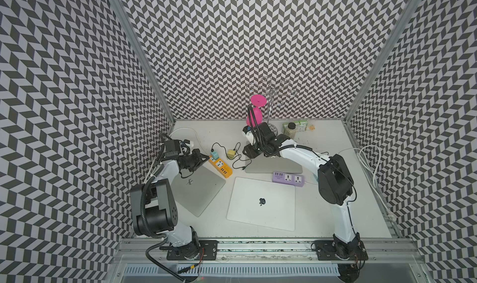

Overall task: Unplug the laptop charger
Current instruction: Pick up the charging cable from the center of the board.

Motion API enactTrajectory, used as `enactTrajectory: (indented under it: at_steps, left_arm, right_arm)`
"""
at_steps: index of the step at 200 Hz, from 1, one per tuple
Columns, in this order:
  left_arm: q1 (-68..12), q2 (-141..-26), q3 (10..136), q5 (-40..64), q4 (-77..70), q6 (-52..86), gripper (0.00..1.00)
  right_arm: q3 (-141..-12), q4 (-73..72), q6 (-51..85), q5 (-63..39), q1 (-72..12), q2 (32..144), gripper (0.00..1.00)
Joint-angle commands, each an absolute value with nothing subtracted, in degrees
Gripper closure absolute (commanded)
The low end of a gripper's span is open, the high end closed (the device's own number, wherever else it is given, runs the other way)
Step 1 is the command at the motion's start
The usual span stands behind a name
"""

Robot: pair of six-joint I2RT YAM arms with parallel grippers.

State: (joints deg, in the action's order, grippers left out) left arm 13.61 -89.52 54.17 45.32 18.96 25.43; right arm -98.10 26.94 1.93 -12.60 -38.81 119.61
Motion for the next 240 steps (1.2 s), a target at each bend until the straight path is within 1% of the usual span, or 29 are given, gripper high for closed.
enactTrajectory:
  at_steps: [1, 20, 47, 108, 137, 174, 207, 240]
  left_arm:
    - [13.15, -88.07, 53.44, 46.04, 17.71, 25.77, 1.0]
    - [13.02, -88.07, 53.44, 45.97, 17.83, 25.66, 1.0]
    - [13.07, -88.23, 53.67, 45.82, 18.02, 25.47, 1.0]
    - [12.96, -88.73, 53.96, 45.69, 17.84, 25.53, 1.0]
    - [12.94, -88.8, 54.06, 45.58, 17.92, 25.49, 1.0]
    - [12.96, -88.96, 54.32, 45.37, 18.11, 25.22, 1.0]
    - [12.99, -88.95, 54.49, 45.33, 18.28, 25.14, 1.0]
    - [12.94, -89.11, 54.58, 45.3, 18.28, 25.13, 1.0]
  right_arm:
    - [-91.71, 22.28, 6.08, -13.04, -38.85, 116.24, 0.53]
    - [-87.36, 19.48, 7.66, -14.23, -38.87, 115.44, 0.54]
    - [-84.86, 16.93, 9.18, -15.4, -38.59, 116.07, 0.56]
    - [-85.97, 14.41, 10.85, -17.39, -38.03, 118.22, 0.63]
    - [-87.71, 14.79, 11.74, -16.16, -38.06, 120.4, 0.67]
    - [-90.24, 14.86, 11.96, -14.48, -38.06, 122.53, 0.77]
    - [-93.14, 17.63, 12.11, -11.59, -38.01, 123.66, 0.77]
    - [-93.29, 18.74, 11.54, -10.23, -38.31, 123.42, 0.75]
